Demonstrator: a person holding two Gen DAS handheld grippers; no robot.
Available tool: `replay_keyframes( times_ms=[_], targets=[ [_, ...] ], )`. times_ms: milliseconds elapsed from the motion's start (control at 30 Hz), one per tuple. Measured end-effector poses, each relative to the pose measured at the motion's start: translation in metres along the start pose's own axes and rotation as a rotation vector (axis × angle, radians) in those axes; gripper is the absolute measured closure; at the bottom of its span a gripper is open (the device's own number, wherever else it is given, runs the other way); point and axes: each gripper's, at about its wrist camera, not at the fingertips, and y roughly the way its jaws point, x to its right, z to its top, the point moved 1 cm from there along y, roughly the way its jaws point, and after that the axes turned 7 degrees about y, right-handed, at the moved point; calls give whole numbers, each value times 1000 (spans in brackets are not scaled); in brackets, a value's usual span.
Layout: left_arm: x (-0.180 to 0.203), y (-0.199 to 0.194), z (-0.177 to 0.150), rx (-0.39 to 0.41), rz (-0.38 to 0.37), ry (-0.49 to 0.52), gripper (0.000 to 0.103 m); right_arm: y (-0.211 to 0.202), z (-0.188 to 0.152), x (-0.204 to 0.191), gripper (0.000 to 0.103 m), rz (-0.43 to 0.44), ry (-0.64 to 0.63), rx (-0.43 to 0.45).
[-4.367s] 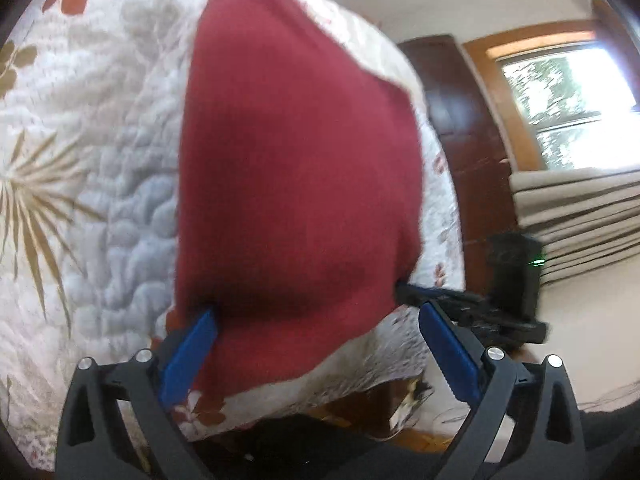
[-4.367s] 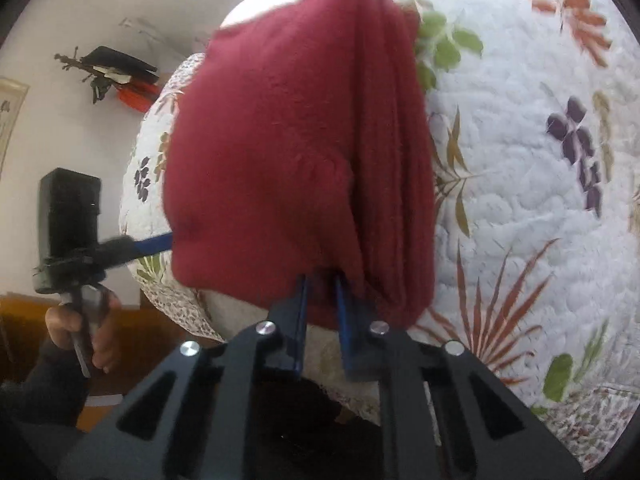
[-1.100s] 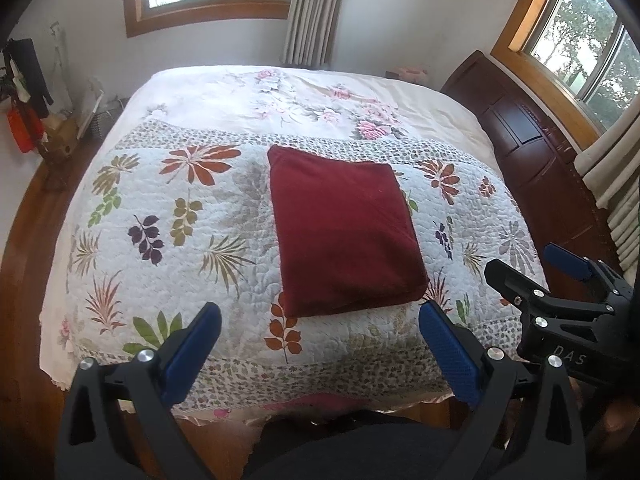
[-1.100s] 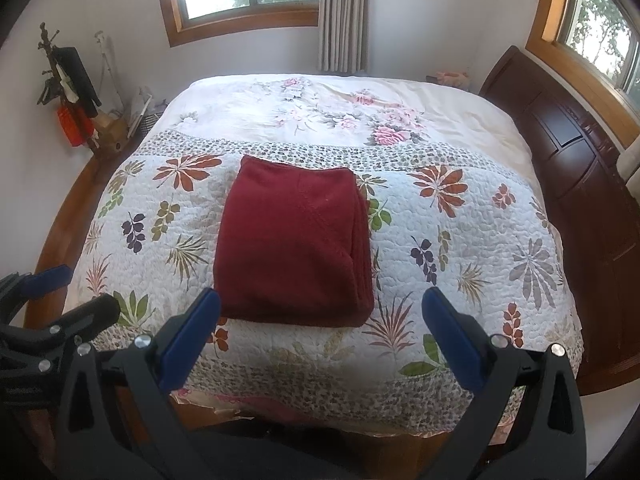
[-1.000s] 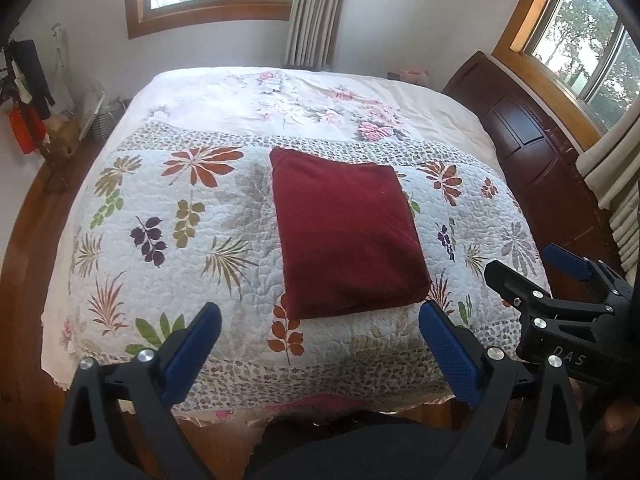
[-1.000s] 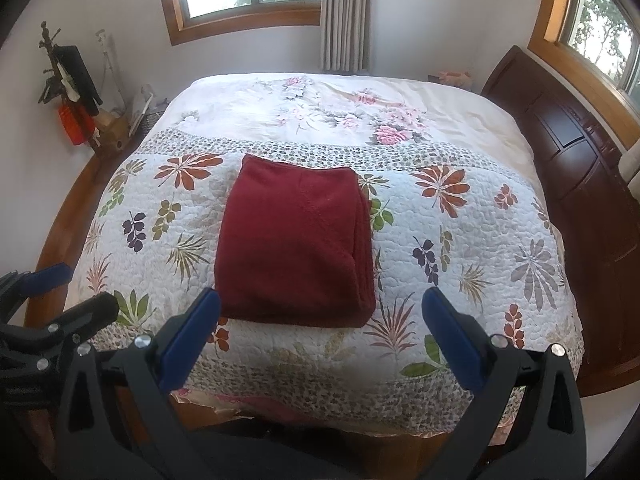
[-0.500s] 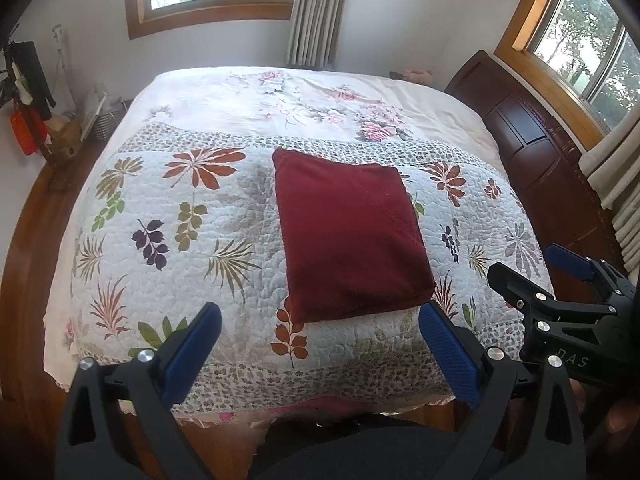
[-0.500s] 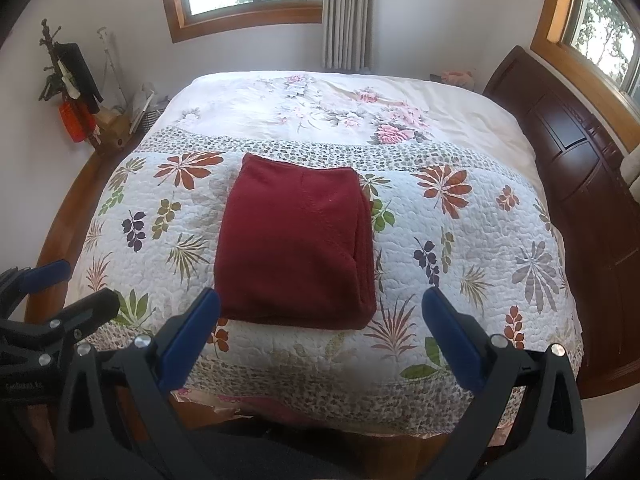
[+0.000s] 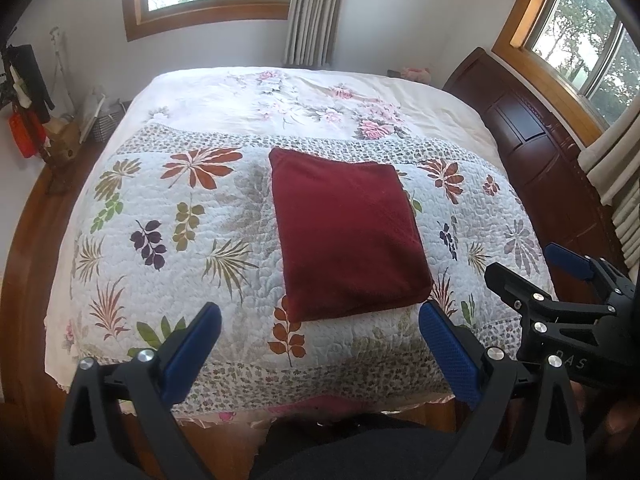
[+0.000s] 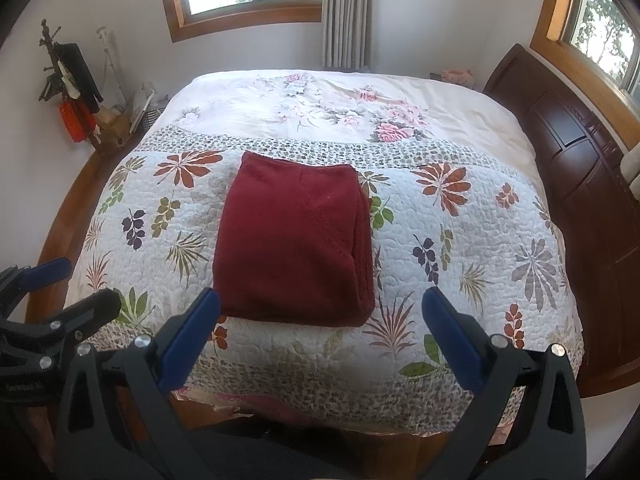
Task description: Fold small clothes
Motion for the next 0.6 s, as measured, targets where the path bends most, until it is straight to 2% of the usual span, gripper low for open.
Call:
replay_keyframes(
  times_ms=[367,600],
  targets=[
    [2,-3,-3,6,3,-3,4,-1,-3,3,3,5,2,-6],
    [5,-7,-5,10,10,-4,4,2,-5,6,3,34,10,-40]
  ],
)
